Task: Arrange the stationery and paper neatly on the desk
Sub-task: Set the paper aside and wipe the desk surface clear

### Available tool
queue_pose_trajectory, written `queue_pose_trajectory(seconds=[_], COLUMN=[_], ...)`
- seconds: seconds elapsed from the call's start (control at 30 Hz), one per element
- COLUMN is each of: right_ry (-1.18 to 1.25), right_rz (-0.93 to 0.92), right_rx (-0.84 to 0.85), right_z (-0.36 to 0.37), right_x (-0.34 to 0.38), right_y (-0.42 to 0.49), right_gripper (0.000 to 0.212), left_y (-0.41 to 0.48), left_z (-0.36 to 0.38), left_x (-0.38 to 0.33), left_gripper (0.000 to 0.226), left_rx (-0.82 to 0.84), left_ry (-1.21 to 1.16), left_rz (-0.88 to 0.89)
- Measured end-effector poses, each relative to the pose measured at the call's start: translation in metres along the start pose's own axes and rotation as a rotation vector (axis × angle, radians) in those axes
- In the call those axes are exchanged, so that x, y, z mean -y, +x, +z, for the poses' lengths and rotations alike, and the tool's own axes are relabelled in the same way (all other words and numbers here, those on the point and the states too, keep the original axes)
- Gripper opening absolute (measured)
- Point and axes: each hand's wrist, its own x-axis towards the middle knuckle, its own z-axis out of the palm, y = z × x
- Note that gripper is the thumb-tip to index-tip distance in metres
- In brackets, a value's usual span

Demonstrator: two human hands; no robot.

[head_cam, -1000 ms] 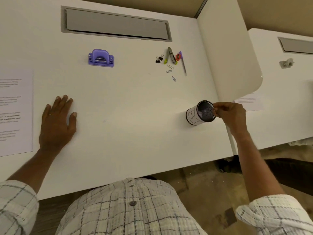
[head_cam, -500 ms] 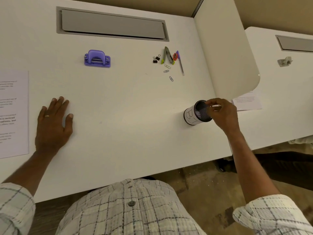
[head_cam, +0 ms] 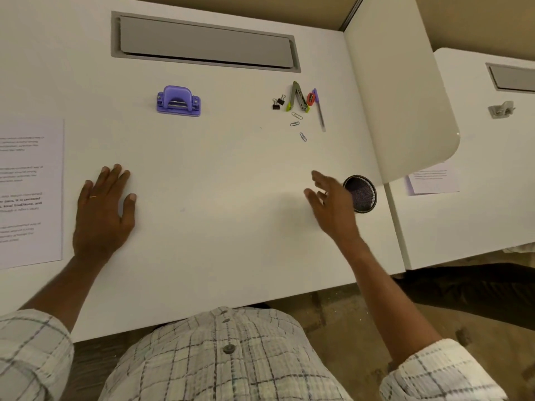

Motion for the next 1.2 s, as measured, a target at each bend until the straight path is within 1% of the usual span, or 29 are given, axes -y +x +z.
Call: queue_pose_trajectory(seconds=[0.07, 0.1, 0.17, 0.27, 0.33, 0.43, 0.67, 0.8, 0.9, 1.03, 1.1, 1.2], right_ry=[-0.104, -0.164, -0.254, -0.376, -0.379, -0.396, -0.43, -0.44, -0.448, -0.405, -0.369, -0.292], right_rz=[0.05, 0.076, 0.11, 0.112, 0.088, -0.028, -0.409, -0.557, -0.734, -0.772, -0.81, -0.675], right_rx=[0.154, 0.199, 0.206, 0.136, 0.104, 0.133, 0.376, 0.417, 0.45, 0.44, 0.417, 0.371], right_z=[0.027, 0.04, 0.061, 0.087, 0.104, 0.132, 0.181, 0.199, 0.204, 0.201, 0.194, 0.174], right_x=[-0.013, -0.019, -0.028, -0.027, -0.016, 0.006, 0.051, 0.068, 0.073, 0.073, 0.07, 0.064], right_y=[-0.001, -0.002, -0.004, -0.012, -0.02, -0.036, -0.068, -0.066, -0.061, -0.057, -0.052, -0.043], right_gripper=[0.067, 0.077, 0.09, 0.097, 0.098, 0.099, 0.091, 0.082, 0.07, 0.061, 0.053, 0.043], left_y=[0.0, 0.0, 0.0, 0.0, 0.0, 0.0, 0.001, 0.001, 0.0, 0.001, 0.0, -0.001], left_z=[0.0, 0.0, 0.0, 0.0, 0.0, 0.0, 0.003, 0.004, 0.006, 0.008, 0.008, 0.007], left_x=[0.001, 0.001, 0.001, 0.002, 0.002, 0.002, 0.004, 0.005, 0.006, 0.005, 0.006, 0.007], left_gripper=[0.058, 0.058, 0.057, 0.056, 0.057, 0.056, 0.056, 0.055, 0.054, 0.053, 0.053, 0.052], left_rx=[0.009, 0.009, -0.001, -0.009, -0.006, -0.007, -0.01, -0.053, -0.074, -0.083, -0.093, -0.1], left_ry=[-0.001, 0.001, 0.004, 0.009, 0.008, 0.002, 0.005, 0.016, 0.021, 0.021, 0.029, 0.025], left_rz=[0.0, 0.001, 0.005, 0.002, 0.002, 0.002, 0.001, 0.004, 0.018, 0.034, 0.03, 0.028])
